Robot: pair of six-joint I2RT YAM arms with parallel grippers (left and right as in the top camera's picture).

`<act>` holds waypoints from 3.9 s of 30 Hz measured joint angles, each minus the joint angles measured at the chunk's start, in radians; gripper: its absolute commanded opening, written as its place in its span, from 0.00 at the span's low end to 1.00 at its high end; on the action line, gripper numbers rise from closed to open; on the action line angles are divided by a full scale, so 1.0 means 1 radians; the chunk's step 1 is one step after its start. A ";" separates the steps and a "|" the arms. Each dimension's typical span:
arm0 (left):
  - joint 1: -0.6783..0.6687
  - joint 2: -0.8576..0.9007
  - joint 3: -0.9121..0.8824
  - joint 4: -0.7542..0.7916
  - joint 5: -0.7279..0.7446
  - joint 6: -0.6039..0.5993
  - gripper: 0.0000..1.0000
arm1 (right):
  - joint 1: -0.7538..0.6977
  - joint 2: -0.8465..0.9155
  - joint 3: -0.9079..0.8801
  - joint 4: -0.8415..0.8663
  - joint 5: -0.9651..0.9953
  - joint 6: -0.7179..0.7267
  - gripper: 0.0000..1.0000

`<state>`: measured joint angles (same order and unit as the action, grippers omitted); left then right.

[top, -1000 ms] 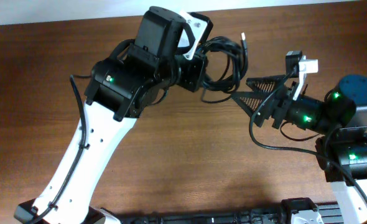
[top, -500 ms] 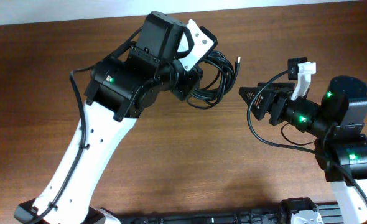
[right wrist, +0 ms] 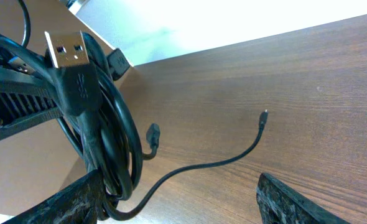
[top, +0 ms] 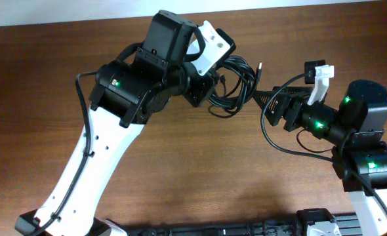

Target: Untangle cables

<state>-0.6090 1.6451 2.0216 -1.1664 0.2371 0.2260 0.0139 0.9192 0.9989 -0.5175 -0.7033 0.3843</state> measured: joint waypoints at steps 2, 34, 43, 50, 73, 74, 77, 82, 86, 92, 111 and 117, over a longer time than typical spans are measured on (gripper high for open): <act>0.000 0.000 0.000 0.002 0.021 0.008 0.00 | 0.000 0.000 0.000 0.000 -0.001 0.000 0.77; -0.002 -0.057 0.000 0.011 0.233 0.154 0.00 | 0.004 -0.017 0.011 -0.082 0.082 -0.003 0.77; -0.008 -0.068 0.000 0.020 0.106 0.106 0.00 | 0.004 -0.015 0.013 -0.105 0.145 -0.003 0.77; -0.007 -0.098 0.000 0.020 0.082 0.095 0.00 | 0.003 -0.008 0.013 -0.108 0.195 -0.003 0.77; -0.007 -0.098 0.000 0.039 0.023 0.092 0.00 | 0.002 -0.008 0.013 0.020 -0.090 -0.131 0.64; -0.007 -0.098 0.000 0.040 0.025 0.092 0.00 | 0.002 -0.008 0.013 0.035 -0.112 -0.131 0.62; -0.006 -0.098 0.000 0.040 0.056 0.091 0.00 | 0.002 -0.008 0.013 0.040 -0.144 -0.138 0.58; -0.004 -0.099 0.000 0.039 0.116 0.091 0.00 | 0.002 -0.008 0.013 0.040 -0.163 -0.145 0.44; 0.000 -0.099 0.000 0.026 0.143 0.092 0.00 | 0.002 -0.008 0.013 0.043 -0.175 -0.147 0.18; 0.000 -0.099 0.000 0.022 0.185 0.092 0.00 | 0.002 -0.008 0.013 0.061 -0.212 -0.147 0.11; -0.001 -0.099 0.000 0.037 0.162 0.060 0.00 | 0.001 -0.008 0.013 0.087 -0.276 -0.163 0.04; -0.013 -0.099 0.000 0.057 0.063 -0.043 0.00 | 0.001 -0.006 0.013 0.098 -0.318 -0.205 0.04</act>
<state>-0.6220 1.5463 2.0216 -1.1095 0.3000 0.1833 0.0147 0.9134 1.0115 -0.4198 -1.0214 0.1791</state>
